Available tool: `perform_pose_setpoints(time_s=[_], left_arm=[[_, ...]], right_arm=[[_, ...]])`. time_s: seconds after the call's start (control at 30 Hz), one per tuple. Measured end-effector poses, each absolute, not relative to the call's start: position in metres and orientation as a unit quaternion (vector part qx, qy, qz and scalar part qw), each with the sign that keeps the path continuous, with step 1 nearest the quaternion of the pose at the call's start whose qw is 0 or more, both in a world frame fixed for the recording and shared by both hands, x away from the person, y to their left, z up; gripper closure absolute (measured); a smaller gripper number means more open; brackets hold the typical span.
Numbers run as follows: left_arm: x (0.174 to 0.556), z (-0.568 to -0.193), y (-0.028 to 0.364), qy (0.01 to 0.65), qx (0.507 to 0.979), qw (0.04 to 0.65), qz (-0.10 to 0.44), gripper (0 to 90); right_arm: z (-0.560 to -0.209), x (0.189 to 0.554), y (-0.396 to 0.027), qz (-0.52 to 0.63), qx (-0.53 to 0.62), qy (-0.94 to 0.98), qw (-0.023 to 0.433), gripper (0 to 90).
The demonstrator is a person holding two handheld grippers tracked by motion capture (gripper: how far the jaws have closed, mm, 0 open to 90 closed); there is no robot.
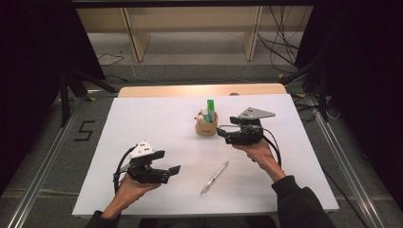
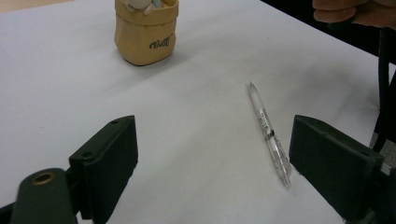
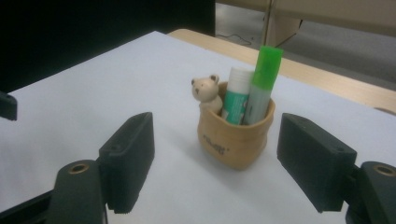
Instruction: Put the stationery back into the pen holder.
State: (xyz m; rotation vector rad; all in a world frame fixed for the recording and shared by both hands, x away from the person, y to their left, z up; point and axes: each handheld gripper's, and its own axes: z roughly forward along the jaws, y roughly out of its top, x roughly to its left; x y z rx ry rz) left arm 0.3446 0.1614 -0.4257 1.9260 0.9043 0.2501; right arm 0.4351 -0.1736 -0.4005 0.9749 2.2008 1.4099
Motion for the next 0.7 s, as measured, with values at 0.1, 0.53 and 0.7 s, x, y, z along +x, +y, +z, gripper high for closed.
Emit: perform_pose_setpoints(time_s=[0.1,0.53,0.7], left_arm=[[0.345,-0.425,0.157,0.37,0.795,0.47,0.097,15.0],[0.35,-0.428,0.121,0.361,0.839,0.401,0.067,15.2],[0.352,-0.432,0.103,0.358,0.856,0.369,0.053,15.3]], right_arm=[[-0.404,0.426,-0.181,0.499,0.347,0.774,0.175,27.9],[-0.413,0.394,-0.212,0.484,0.366,0.771,0.193,26.4],[-0.417,0.385,-0.222,0.482,0.376,0.767,0.195,25.7]])
